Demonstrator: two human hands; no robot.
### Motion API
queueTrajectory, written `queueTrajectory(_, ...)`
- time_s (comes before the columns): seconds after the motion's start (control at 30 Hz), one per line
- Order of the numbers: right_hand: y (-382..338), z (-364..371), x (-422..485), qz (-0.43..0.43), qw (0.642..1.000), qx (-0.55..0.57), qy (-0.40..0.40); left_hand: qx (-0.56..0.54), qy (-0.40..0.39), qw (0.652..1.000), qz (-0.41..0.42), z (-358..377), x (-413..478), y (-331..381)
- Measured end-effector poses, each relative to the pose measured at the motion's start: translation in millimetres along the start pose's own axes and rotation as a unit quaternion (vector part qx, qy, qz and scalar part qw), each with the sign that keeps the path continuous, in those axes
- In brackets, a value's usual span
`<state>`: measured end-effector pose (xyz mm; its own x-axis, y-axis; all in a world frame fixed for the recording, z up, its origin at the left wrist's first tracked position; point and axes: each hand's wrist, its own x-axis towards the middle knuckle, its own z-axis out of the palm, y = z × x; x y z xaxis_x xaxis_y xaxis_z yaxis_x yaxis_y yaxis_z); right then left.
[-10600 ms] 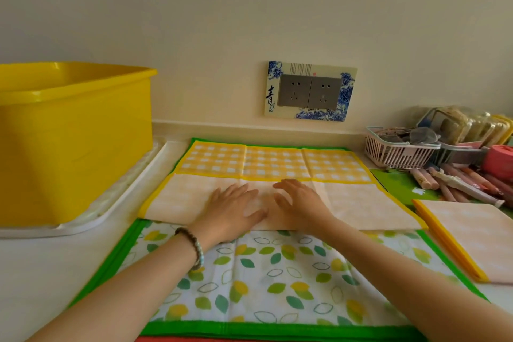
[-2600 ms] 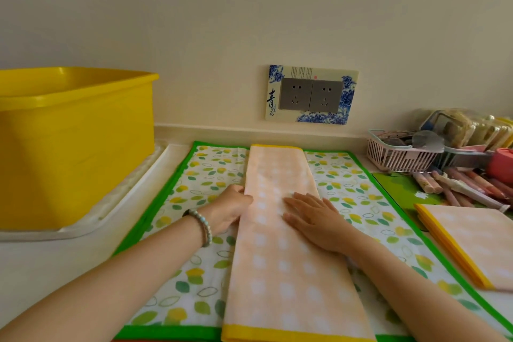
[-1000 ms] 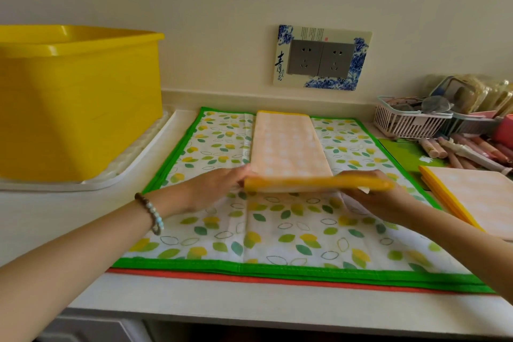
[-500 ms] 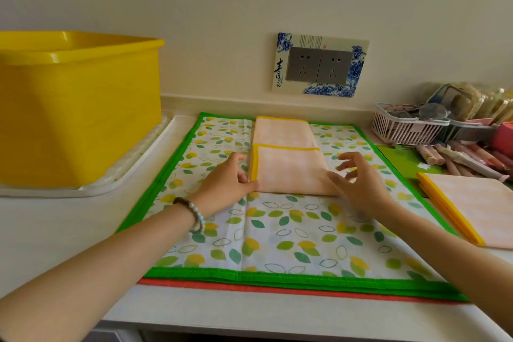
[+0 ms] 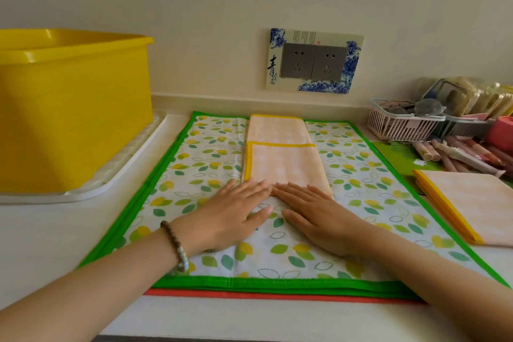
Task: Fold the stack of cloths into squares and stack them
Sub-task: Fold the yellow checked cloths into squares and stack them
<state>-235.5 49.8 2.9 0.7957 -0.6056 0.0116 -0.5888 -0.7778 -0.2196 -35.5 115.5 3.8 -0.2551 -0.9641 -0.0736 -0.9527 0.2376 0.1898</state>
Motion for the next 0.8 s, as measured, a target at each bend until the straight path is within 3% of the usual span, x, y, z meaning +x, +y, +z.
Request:
queueTrajectory(0.47,51.2,-22.4,-50.5,0.067,0.995,-0.008,-0.073,-0.036,-0.025,0.999,-0.006,-2.8,0.4,-0.2)
queueTrajectory(0.63,49.6,-37.2,-41.4,0.087,0.995,0.042,0.001,-0.045,-0.025,0.999,-0.015,-7.4,3.7,0.6)
queueTrajectory(0.7,51.1,-42.0,-36.4,0.082,0.995,0.012,0.047,-0.057,-0.018,0.998,-0.026,-13.2,6.1,-1.7)
queueTrajectory(0.8,50.7,-43.6,-25.7,0.064,0.995,-0.047,0.056,-0.050,-0.004,0.997,-0.051,-20.7,9.1,-5.0)
